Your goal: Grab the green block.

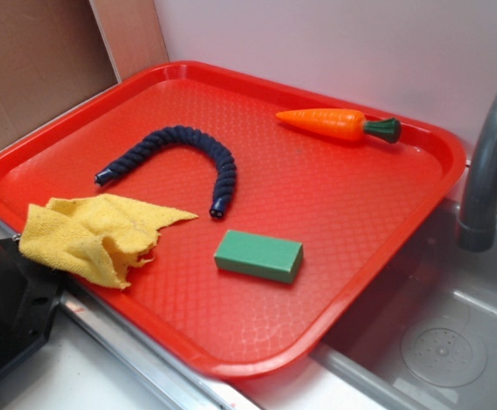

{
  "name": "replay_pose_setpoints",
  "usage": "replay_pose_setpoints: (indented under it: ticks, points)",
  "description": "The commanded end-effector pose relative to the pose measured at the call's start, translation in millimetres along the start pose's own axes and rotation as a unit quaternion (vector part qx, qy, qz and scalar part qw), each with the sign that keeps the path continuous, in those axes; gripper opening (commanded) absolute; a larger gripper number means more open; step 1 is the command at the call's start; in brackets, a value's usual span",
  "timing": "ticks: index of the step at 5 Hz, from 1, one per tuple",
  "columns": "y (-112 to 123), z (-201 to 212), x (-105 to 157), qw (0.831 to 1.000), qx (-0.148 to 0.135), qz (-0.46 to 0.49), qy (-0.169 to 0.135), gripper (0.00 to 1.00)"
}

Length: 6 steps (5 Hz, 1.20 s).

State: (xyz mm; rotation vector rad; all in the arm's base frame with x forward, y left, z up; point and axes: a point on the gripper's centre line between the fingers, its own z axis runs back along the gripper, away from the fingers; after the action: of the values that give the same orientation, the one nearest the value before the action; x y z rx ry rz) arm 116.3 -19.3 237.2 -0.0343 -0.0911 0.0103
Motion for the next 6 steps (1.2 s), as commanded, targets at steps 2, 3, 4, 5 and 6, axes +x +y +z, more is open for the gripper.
replay_pose_setpoints:
  ticks: [2,3,4,5,6]
  points:
    - [-12.7,-4.2,13.4,0.995,0.009,-0.098,-0.010,1.00]
    - [-24.6,-8.1,23.1,0.982,0.007,-0.185,-0.026,1.00]
    - [-38.2,-19.6,34.5,0.954,-0.023,-0.297,-0.036,1.00]
    - [-51.2,-32.8,45.6,0.920,-0.057,-0.385,-0.043,1.00]
    - [-63.3,-51.8,58.6,0.897,-0.042,-0.438,-0.034,1.00]
